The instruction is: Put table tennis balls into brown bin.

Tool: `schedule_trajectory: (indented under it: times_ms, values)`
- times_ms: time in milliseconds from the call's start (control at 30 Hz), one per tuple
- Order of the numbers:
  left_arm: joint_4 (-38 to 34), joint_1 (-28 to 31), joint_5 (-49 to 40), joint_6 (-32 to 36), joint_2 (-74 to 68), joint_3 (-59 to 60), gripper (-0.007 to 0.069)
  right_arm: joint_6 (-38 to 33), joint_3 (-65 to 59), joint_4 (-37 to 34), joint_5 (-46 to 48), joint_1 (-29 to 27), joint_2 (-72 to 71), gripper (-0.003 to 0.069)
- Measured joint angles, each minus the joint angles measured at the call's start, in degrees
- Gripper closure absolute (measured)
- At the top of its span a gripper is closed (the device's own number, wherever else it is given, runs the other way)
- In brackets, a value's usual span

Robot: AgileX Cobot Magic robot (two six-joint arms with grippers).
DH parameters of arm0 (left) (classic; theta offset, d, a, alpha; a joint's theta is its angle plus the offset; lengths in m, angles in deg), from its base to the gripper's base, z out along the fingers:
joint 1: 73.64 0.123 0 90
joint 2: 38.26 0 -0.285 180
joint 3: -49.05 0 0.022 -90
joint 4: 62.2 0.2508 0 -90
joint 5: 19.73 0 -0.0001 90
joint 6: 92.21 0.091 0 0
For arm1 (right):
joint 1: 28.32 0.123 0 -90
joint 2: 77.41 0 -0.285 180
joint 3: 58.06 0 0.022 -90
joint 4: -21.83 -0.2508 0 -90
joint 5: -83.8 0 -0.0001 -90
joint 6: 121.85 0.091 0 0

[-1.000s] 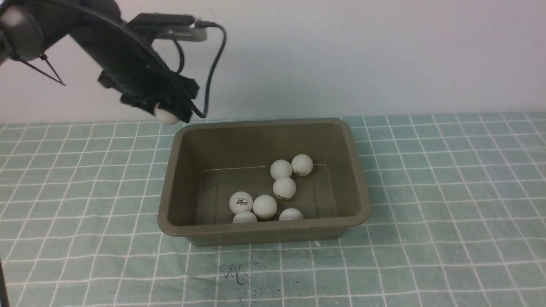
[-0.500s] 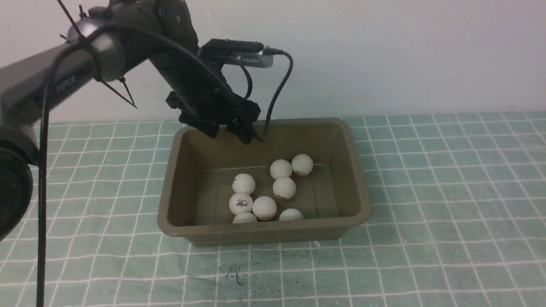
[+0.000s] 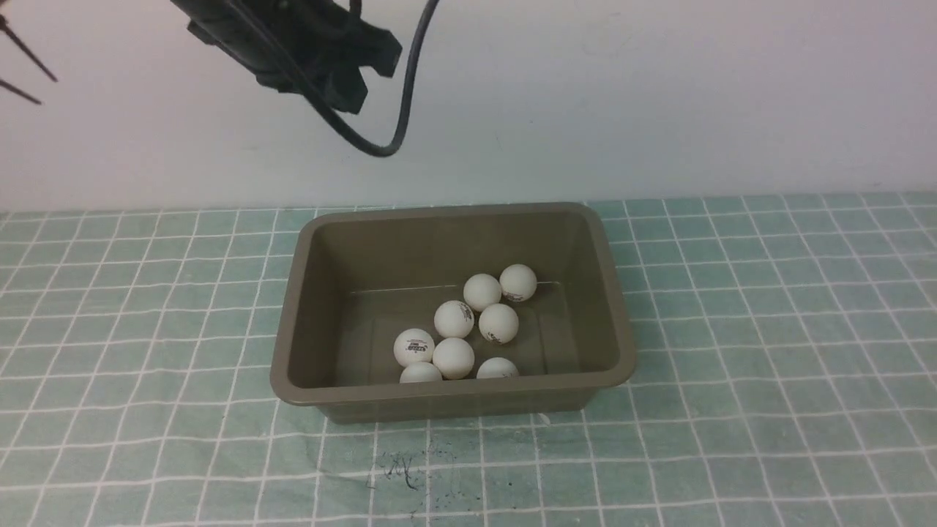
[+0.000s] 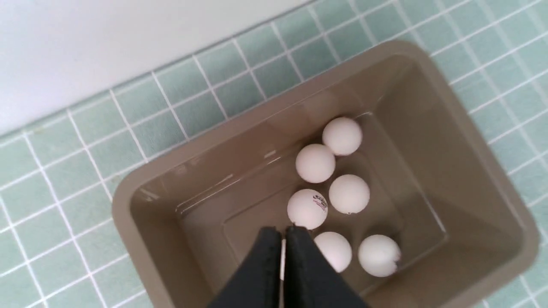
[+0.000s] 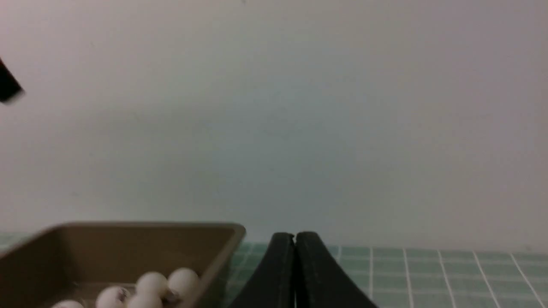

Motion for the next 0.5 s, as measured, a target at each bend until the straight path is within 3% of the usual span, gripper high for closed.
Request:
schedule_trajectory:
  times_ms: [200,400,500]
  values:
    - [-0.1,-0.36,12.78,0.04,18.95,19.31,0.0629,0.06,-3.22,-1.06,6.61,-7.23,0.0,0.0669]
    - [-1.31,-0.36,23.93,0.04,35.63,38.96,0.0629,0.22,-3.22,-1.06,18.2,-8.2,0.0,0.0669]
    - [-1.8,-0.36,27.77,0.04,41.45,45.92,0.0629,0.42,-3.17,-1.06,18.65,-8.2,0.0,0.0669]
